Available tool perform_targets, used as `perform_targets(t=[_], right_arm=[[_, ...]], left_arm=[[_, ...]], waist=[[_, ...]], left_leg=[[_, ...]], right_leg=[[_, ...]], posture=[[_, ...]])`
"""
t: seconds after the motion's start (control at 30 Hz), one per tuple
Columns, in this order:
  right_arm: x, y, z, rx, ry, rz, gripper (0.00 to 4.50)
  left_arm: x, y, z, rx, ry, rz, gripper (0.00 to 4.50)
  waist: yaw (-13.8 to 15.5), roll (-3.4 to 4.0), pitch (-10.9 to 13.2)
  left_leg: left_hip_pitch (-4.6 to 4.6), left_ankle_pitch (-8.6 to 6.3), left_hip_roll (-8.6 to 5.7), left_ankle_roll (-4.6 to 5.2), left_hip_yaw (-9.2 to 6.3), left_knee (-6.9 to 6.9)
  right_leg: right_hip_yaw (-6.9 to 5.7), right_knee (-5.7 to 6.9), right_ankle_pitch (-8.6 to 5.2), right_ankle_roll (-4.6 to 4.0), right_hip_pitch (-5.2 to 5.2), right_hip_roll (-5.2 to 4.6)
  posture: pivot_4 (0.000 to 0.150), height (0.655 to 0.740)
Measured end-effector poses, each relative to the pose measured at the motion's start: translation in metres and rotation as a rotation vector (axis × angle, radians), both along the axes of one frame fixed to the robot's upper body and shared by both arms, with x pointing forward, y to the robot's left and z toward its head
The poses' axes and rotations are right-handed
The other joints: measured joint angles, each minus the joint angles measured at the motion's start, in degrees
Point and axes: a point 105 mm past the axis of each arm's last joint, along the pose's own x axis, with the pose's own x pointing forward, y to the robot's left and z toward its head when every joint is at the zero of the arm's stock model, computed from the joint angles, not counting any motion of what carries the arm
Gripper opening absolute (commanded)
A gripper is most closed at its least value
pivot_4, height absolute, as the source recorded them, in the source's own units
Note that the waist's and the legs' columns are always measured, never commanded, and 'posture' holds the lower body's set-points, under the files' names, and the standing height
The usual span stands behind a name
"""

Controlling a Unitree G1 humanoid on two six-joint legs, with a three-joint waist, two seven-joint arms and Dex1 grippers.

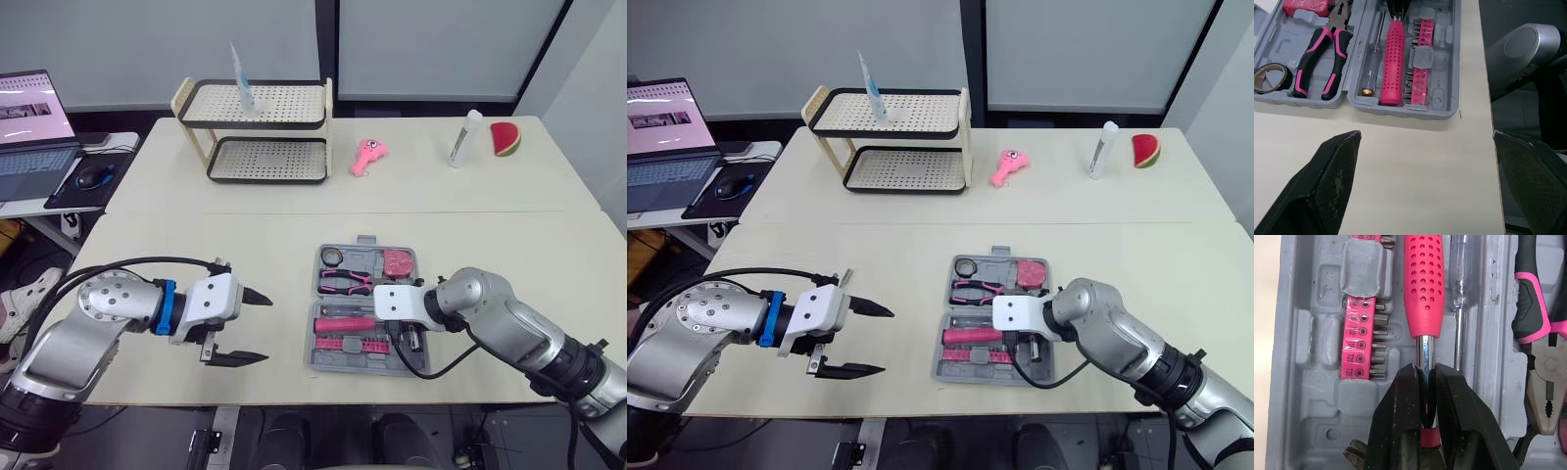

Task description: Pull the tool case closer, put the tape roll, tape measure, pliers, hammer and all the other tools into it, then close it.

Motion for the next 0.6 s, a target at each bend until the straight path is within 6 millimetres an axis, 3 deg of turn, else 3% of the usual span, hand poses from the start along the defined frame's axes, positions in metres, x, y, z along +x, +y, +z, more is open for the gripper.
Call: perform_targets(t=[0.07,0.13,0.37,0.5,0.6], right_arm=[[0.0,0.001,0.0,0.004,0.001,0.0,0.22],[0.0,0.001,0.0,0.004,0.003,-0.001,0.93],[0.0,0.0,0.005,0.024,0.003,0.001,2.07],[-0.002,0.007,0.029,0.12,-0.001,0.024,2.07],[-0.005,0.013,0.042,0.183,0.002,0.044,1.52]], left_arm=[[0.0,-0.001,0.0,0.001,0.002,0.002,4.5],[0.0,-0.001,0.0,0.001,0.003,0.002,4.5],[0.001,-0.002,0.002,0.001,-0.001,0.003,4.5],[0.001,-0.003,0.003,0.001,-0.006,0.002,4.5],[0.001,-0.002,0.002,0.001,-0.003,0.011,4.5]], waist=[[-0.01,0.0,0.0],[-0.01,0.0,0.0],[0.0,0.0,0.0],[0.0,0.0,0.0],[0.01,-0.01,0.0]], left_leg=[[0.0,0.0,0.0,0.0,0.0,0.0],[0.0,0.0,0.0,0.0,0.0,0.01],[0.0,0.0,0.0,0.0,0.0,0.04],[0.0,0.0,0.01,0.0,-0.01,0.04],[0.01,0.0,0.0,0.0,-0.01,0.04]], right_leg=[[0.0,0.0,0.0,0.0,0.0,0.0],[0.0,0.01,0.0,0.0,0.0,0.0],[0.0,0.05,0.0,0.0,0.0,0.0],[0.0,0.06,0.0,0.0,0.0,0.0],[0.0,0.09,0.0,0.0,0.0,0.0]], posture=[[0.15,0.729],[0.15,0.729],[0.15,0.729],[0.15,0.729],[0.15,0.729]])
